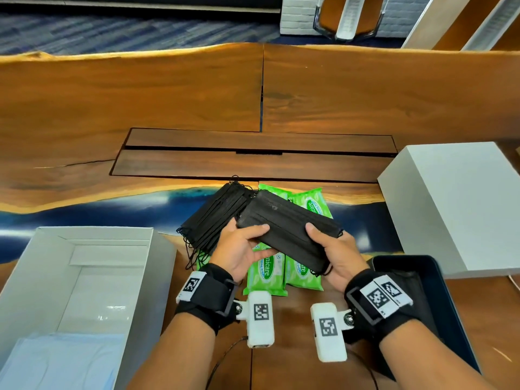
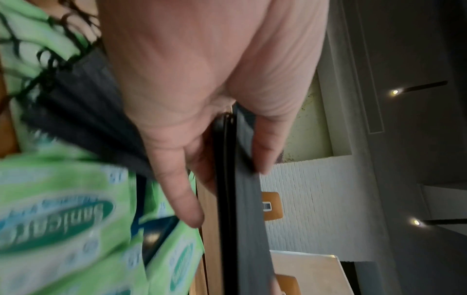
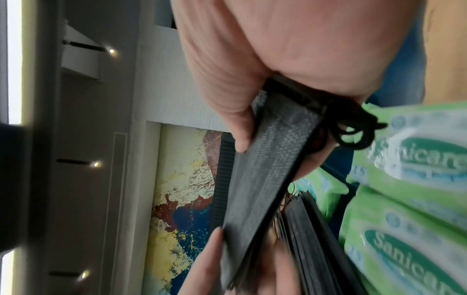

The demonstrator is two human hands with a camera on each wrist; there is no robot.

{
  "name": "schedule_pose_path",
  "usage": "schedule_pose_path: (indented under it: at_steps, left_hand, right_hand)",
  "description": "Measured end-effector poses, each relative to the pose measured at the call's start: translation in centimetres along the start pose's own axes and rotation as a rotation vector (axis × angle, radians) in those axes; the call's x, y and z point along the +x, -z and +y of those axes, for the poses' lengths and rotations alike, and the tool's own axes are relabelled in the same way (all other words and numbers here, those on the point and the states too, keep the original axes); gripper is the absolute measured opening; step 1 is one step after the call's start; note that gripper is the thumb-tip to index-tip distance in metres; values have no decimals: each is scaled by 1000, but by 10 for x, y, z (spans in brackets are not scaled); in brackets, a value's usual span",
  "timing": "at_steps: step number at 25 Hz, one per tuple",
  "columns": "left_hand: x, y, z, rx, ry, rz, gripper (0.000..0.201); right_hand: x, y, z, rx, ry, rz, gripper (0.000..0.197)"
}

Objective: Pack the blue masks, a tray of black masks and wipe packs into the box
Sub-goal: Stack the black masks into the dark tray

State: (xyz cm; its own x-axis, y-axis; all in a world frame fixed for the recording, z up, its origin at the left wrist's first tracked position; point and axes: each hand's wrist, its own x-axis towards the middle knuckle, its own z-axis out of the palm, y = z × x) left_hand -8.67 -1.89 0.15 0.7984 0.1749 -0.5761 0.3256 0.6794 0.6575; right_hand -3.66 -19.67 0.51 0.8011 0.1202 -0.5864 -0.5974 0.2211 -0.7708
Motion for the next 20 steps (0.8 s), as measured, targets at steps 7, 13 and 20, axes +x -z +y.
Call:
schedule_pose_path:
  at_steps: [7, 13, 20]
  left_hand:
    - [5, -3, 4, 487, -118, 51, 15]
    - [7, -22, -7, 634, -220, -33, 15]
    - [-4, -101, -44, 1120, -229, -374, 22]
  right_hand:
    - [-9, 10, -13, -209, -43, -149, 29]
    - [-31, 55, -29, -313, 87, -70, 28]
    - [-69, 132, -47, -584, 40, -271, 24]
